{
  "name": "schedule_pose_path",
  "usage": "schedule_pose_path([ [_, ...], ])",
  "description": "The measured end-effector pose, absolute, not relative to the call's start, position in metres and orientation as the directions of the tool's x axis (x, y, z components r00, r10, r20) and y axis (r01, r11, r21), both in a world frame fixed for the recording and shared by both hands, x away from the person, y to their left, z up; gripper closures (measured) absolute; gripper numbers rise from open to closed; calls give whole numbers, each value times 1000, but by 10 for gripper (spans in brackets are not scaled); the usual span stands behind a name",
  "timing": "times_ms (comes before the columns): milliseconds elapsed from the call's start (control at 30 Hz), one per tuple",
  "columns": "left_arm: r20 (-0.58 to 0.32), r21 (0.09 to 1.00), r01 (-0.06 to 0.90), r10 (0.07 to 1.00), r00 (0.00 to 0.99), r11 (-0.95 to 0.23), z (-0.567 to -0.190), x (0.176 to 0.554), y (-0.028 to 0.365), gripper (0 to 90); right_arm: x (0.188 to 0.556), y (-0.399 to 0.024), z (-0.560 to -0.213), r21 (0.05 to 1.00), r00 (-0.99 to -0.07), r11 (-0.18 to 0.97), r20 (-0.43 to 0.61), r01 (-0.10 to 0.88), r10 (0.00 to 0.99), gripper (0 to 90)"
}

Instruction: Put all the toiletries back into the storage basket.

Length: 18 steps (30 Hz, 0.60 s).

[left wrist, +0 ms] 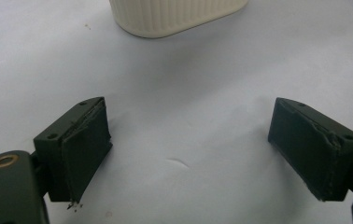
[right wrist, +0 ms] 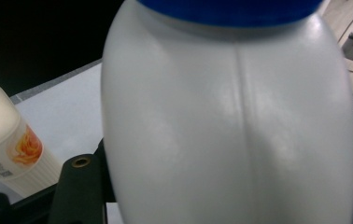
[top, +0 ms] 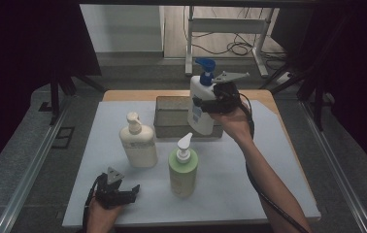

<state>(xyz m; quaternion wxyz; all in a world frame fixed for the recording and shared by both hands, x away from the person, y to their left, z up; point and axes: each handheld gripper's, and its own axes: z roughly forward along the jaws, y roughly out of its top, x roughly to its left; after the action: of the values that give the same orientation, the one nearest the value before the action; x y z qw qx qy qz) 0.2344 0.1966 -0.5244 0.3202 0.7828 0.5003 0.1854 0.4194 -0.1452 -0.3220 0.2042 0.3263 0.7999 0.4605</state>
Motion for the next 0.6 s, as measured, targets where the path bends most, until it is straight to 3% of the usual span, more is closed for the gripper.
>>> schedule_pose_path([
  [600, -31, 687, 665, 902, 431, -294, -524, 235, 197, 124, 442, -111, -326, 878, -706, 348, -16, 329, 708, 382],
])
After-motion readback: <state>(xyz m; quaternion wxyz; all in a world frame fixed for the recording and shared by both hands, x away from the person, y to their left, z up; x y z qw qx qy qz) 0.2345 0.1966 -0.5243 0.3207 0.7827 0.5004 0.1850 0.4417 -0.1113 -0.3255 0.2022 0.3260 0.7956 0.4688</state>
